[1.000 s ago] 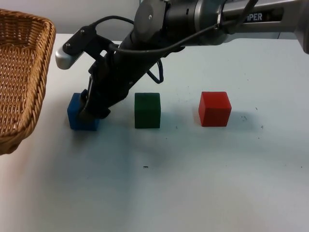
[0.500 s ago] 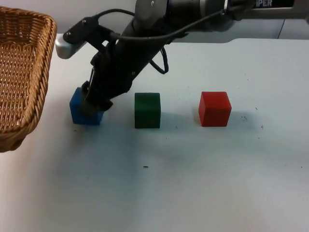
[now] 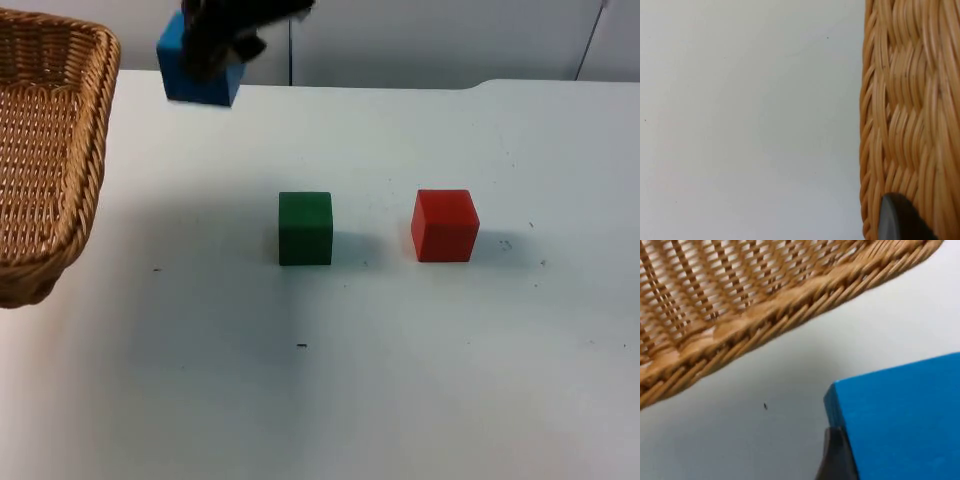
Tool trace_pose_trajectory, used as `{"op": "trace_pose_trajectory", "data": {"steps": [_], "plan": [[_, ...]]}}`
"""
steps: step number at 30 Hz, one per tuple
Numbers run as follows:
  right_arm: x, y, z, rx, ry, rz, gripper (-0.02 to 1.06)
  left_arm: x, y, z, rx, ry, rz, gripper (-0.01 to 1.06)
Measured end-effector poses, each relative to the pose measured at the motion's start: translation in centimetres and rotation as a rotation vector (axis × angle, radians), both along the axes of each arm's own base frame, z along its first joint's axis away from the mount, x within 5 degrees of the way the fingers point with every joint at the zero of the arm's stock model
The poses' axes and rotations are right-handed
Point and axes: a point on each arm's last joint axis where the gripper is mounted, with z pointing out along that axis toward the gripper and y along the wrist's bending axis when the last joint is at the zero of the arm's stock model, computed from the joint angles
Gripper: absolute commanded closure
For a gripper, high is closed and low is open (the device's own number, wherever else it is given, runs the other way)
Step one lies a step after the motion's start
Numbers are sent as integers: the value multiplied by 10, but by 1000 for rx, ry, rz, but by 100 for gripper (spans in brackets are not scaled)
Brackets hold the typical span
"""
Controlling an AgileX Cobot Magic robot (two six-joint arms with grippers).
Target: Pick up the basket with the left hand and place the blue cube into the basket with the right hand.
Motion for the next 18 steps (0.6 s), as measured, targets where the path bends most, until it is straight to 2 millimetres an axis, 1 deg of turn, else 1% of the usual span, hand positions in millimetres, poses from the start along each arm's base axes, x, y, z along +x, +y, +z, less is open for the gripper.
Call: {"op": "trace_pose_trajectory", "data": {"steps": [3,4,5,7,8,9,12,14,17,18], "plan": [[-15,-11,53,81,-67,-9,105,0,0,0,-6,1,0,105],[-15,-11,53,81,-67,-9,105,0,0,0,-6,1,0,105],[-21,-14,69,119,-82,-10,105,0,-1,0,-9,1,0,105],[-30,-18,92,190,-102,-11,105,0,-1,0,-16,0,2,105],[-34,-19,101,225,-104,-3,105,0,-1,1,-19,-2,5,105],[-34,-19,101,225,-104,-3,105,0,-1,1,-19,-2,5,105],[-42,-15,114,323,-81,40,105,1,-2,1,-29,-5,9,105],[-44,-12,114,338,-71,54,105,1,-2,1,-31,-6,10,105],[-49,3,104,351,-57,103,105,2,-6,1,-34,-5,-6,105],[-49,3,104,351,-57,103,105,2,-6,1,-34,-5,-6,105]]}}
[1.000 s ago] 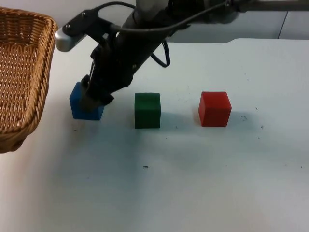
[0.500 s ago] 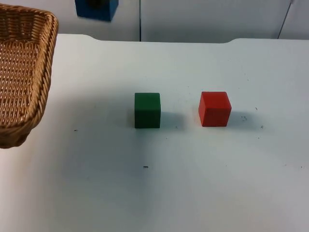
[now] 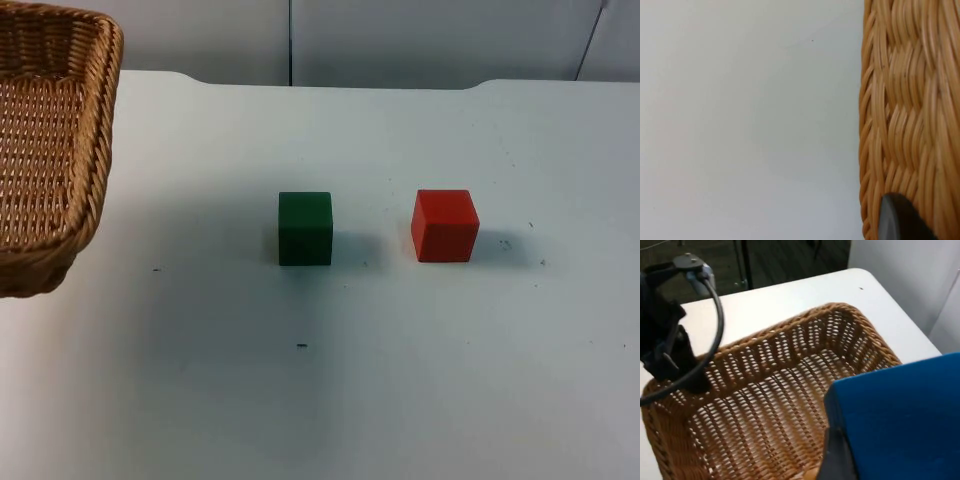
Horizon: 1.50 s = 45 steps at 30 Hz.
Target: Pick up the basket with the left hand and place the blue cube into the basket with the right hand.
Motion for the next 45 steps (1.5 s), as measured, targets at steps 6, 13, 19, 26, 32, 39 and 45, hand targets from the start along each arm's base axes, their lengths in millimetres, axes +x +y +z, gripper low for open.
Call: {"op": "trace_pose_trajectory", "data": {"steps": [6,13,19,26,32,39,45], "plan": [[-15,40,-28,-14,-2,71,105,6,-22,0,-8,1,-85,105],[-6,76,-95,-57,32,66,105,8,-26,2,-38,-9,-71,105],[4,86,-141,-101,68,46,105,8,-26,2,-41,-11,-69,105],[10,91,-174,-134,101,32,105,8,-26,2,-43,-10,-72,105],[11,91,-178,-130,106,24,82,7,-26,2,-40,-8,-74,105],[10,91,-177,-135,106,32,-1,7,-26,2,-41,-7,-75,105],[8,88,-162,-143,62,62,-1,7,-26,2,-43,-7,-75,105]]}}
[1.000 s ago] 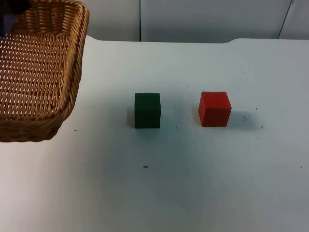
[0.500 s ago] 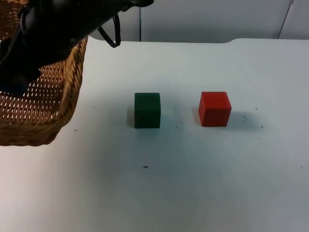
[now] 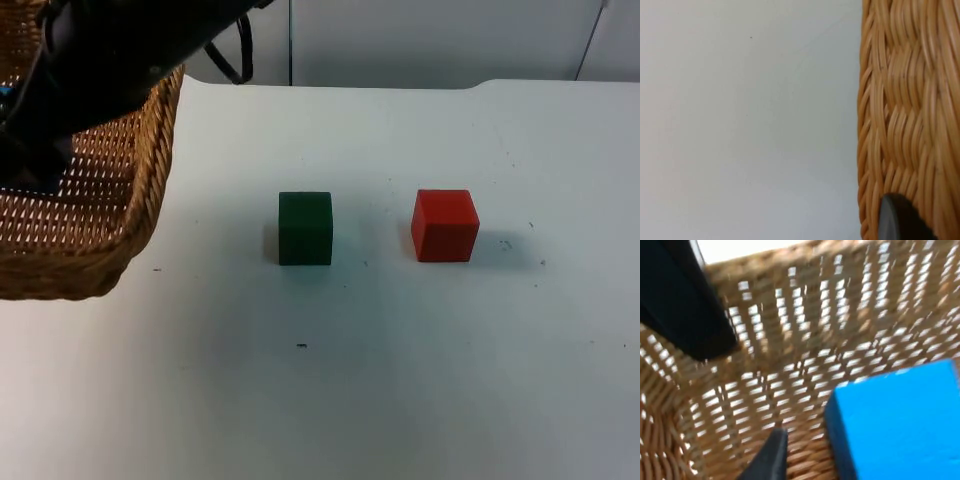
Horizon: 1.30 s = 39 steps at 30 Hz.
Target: Pick up the basket with the left hand and place the blue cube into the basket with the right hand.
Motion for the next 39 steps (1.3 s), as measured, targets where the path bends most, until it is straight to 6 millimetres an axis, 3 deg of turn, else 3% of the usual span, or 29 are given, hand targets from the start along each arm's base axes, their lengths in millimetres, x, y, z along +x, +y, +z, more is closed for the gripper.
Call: {"op": "trace_pose_trajectory", "data": {"steps": [7,8,12,17,29,39], "plan": [[-13,-19,67,31,-54,42,-1,1,1,0,6,-6,6,105],[-13,-19,67,31,-54,42,-1,1,1,0,6,-6,6,105],[-26,-47,113,-16,-67,96,-1,7,3,-13,-12,18,14,105],[-37,-64,138,-62,-75,118,-1,16,3,-31,-55,33,0,105],[-48,-76,138,-174,-1,152,-1,38,10,-74,-96,78,-21,105],[-48,-77,137,-186,5,156,-1,53,19,-88,-51,63,-10,105]]}}
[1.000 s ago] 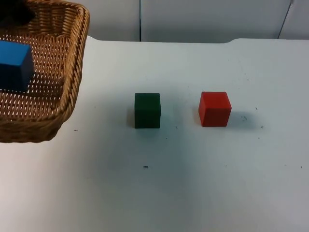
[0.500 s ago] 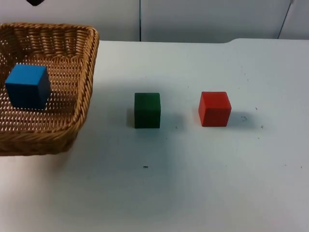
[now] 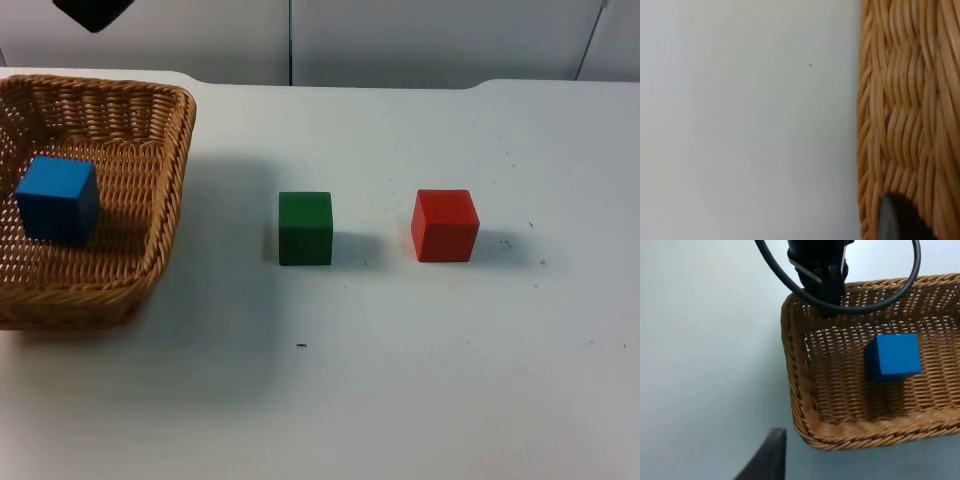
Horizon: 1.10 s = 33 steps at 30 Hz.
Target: Pick up the basket with the left hand and place the blue cube into the basket with the right hand.
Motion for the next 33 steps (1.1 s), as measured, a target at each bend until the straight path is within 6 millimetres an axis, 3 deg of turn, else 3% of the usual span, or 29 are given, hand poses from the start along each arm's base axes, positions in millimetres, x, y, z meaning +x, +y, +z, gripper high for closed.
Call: {"op": "trace_pose_trajectory", "data": {"steps": [14,19,22,23,27,28,31,33], "plan": [[-1,0,0,1,8,0,-1,6,5,-26,24,23,-6,105],[-1,0,0,3,9,1,-1,6,5,-28,24,24,-3,97],[-1,0,0,3,9,1,-1,6,5,-28,28,22,-2,75],[-1,0,0,3,9,1,-1,7,5,-28,29,20,2,75],[-1,0,0,3,9,1,-1,7,6,-28,37,12,8,43],[-1,0,0,3,9,1,-1,8,6,-28,40,9,6,43],[-1,0,0,3,9,1,-1,8,8,-28,55,0,6,29],[-1,0,0,3,9,1,-1,8,8,-28,59,-2,6,29]]}}
